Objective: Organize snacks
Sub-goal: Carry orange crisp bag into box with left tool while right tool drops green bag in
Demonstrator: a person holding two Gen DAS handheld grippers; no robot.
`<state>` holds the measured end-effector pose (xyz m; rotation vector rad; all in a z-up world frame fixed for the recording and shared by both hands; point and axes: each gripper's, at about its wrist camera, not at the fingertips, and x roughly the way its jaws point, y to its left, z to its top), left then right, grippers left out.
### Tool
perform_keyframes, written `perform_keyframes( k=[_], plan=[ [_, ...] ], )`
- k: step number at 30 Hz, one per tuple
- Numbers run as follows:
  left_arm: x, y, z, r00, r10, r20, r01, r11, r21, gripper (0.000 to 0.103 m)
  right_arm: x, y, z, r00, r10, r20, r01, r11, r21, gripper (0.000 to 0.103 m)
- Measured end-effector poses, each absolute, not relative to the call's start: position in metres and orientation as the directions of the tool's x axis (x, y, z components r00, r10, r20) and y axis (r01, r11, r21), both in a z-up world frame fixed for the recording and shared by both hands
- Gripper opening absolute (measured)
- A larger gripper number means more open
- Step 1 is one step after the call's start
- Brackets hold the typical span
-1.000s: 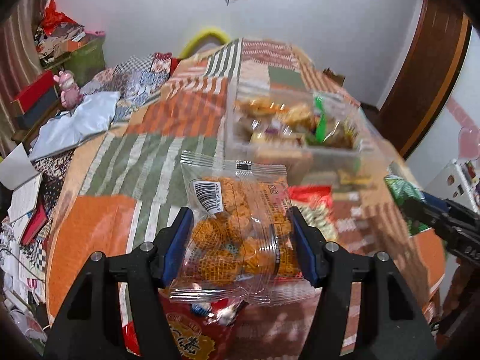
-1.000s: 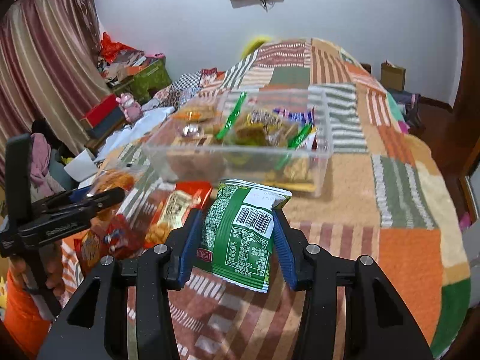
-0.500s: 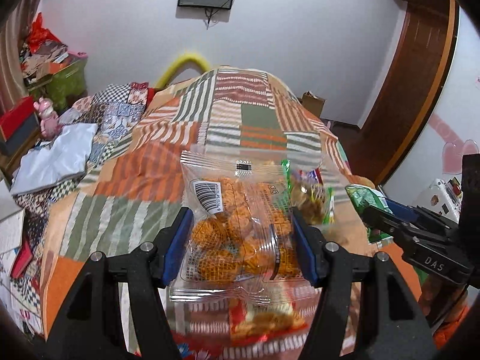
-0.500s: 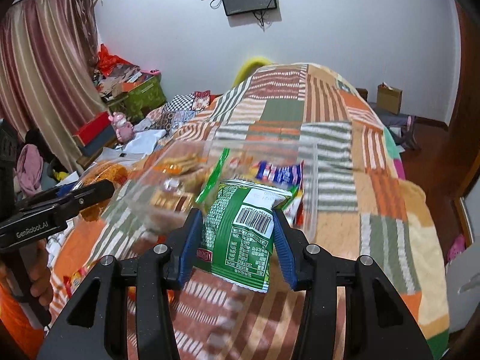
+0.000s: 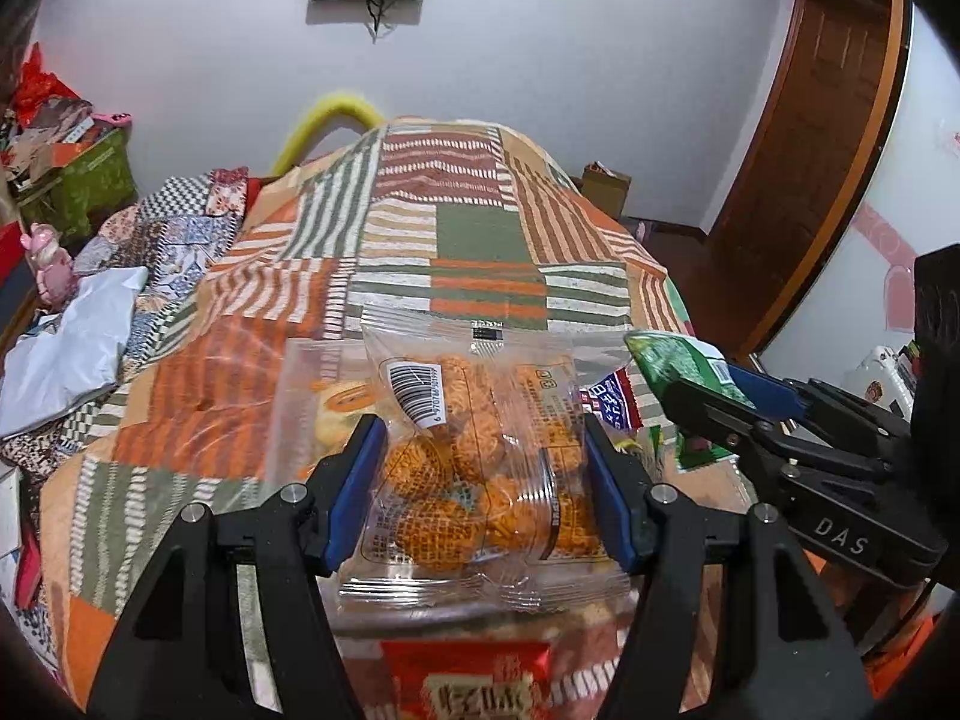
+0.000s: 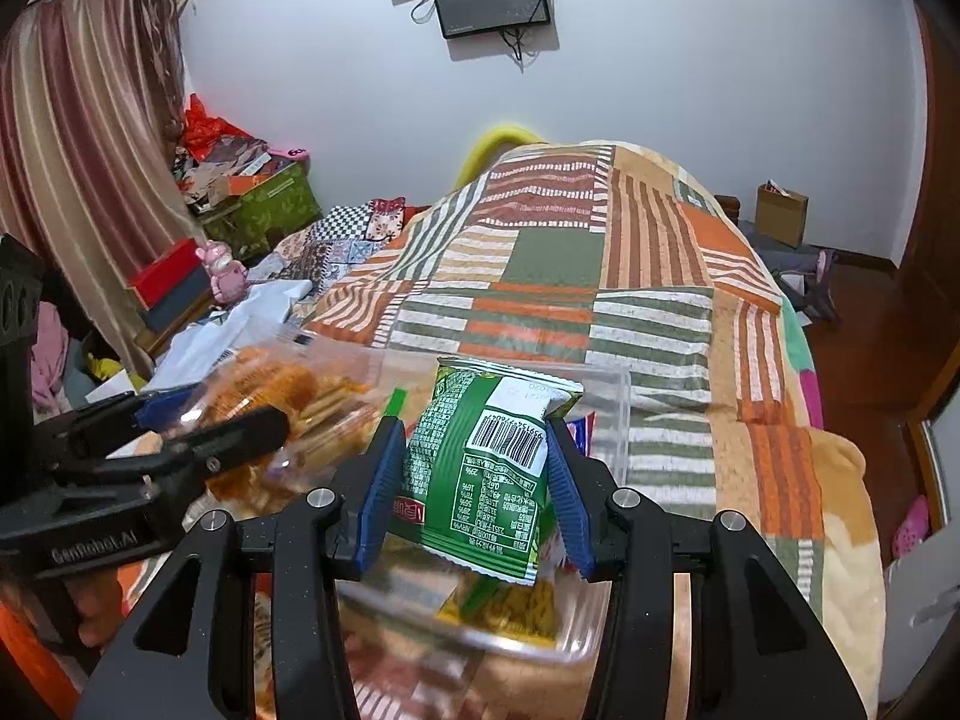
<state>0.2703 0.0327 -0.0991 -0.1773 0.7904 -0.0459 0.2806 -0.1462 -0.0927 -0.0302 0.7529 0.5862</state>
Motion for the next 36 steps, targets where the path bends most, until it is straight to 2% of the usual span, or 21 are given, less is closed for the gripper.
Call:
perform_keyframes(
  k=[10, 20, 23, 30, 36],
  plan=[
    [0.308, 0.028, -0.124, 0.660, -0.085, -0.747, -0.036, 0.989, -0.145, 0.063, 0.313, -0.141, -0.115, 0.536, 0.496, -0.683, -0.497, 0.840, 0.220, 0.044],
    [0.322, 0.028, -0.140, 0.627, -0.079, -0.775, -0.039, 0.990, -0.133, 0.063, 0.318, -0.135, -0.127, 0.538, 0.470, -0.700, -0.492, 0.849, 0.192, 0.044],
    [0.320, 0.029, -0.138, 0.624, -0.083, -0.777, -0.043, 0.989, -0.140, 0.064, 0.319, -0.137, -0.125, 0.538, 0.465, -0.704, -0.488, 0.852, 0.189, 0.047],
    [0.306, 0.035, -0.117, 0.645, -0.105, -0.757, -0.050, 0.982, -0.179, 0.064, 0.306, -0.142, -0.106, 0.574, 0.462, -0.676, -0.496, 0.853, 0.162, 0.064],
    [0.275, 0.035, -0.091, 0.683, -0.100, -0.723, -0.033, 0.985, -0.168, 0.064, 0.282, -0.143, -0.081, 0.603, 0.467, -0.647, -0.515, 0.847, 0.131, 0.066]
  ],
)
